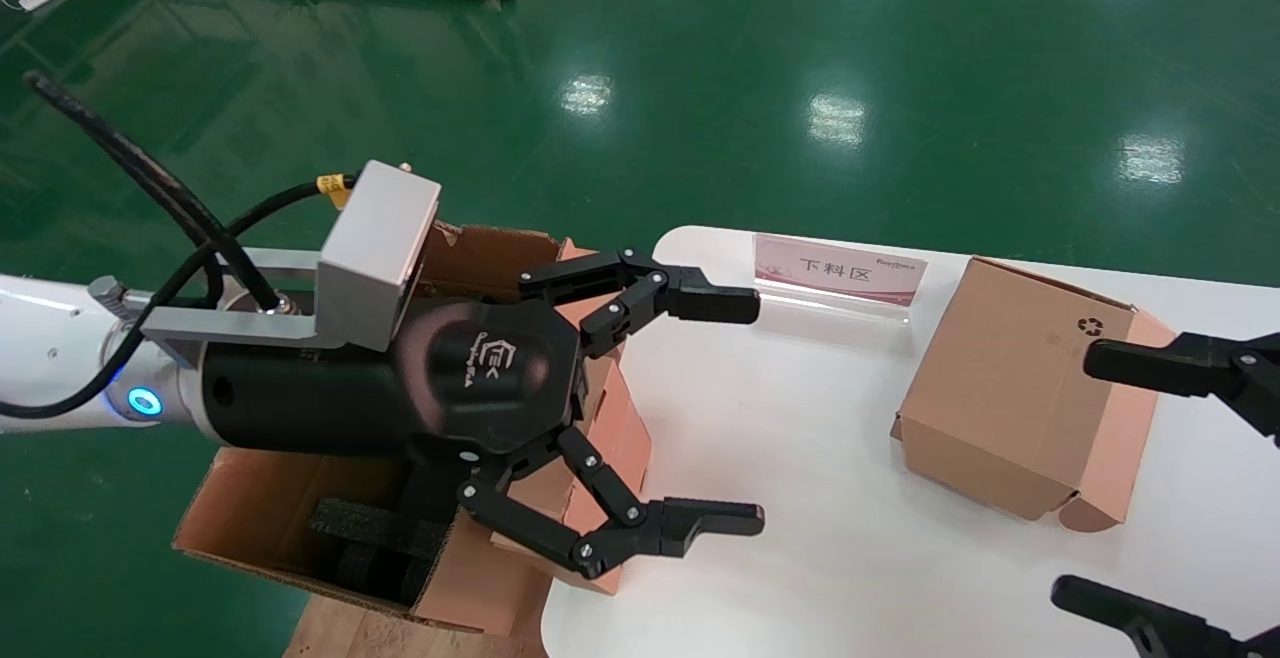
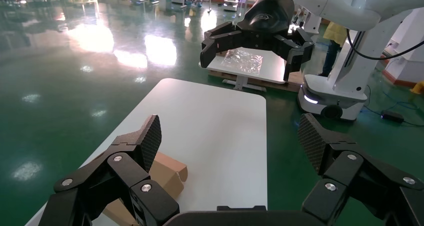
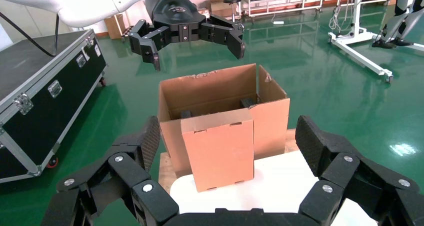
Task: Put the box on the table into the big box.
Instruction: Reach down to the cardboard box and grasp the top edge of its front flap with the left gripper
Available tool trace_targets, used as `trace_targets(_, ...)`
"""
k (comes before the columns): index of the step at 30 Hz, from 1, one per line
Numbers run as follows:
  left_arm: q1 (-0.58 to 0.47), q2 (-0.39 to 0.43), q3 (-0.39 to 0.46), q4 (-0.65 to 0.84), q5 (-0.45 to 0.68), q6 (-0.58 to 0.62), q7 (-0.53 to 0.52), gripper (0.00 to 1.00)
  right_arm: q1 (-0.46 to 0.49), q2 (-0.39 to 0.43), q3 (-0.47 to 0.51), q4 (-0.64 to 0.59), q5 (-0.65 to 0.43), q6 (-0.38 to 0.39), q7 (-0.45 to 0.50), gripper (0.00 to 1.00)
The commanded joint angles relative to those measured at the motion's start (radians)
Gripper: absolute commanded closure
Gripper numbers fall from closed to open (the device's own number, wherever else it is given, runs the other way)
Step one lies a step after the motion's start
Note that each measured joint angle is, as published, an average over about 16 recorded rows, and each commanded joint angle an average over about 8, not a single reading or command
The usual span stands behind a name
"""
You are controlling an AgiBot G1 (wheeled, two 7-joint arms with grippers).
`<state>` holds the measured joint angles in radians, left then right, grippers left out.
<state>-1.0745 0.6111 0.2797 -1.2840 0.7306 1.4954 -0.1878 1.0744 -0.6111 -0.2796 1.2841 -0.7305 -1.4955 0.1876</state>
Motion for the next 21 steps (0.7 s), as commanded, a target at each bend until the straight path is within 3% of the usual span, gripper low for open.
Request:
trace_targets(1,0.000,0.000,0.000,0.000,0.000,0.000,0.000,0.00,0.000,0.000,0.000,0.000,0.000,0.000,0.000,0.00)
trace_targets(21,0.000,0.000,0.000,0.000,0.000,0.000,0.000,0.00,0.000,0.000,0.000,0.000,0.000,0.000,0.000,0.00)
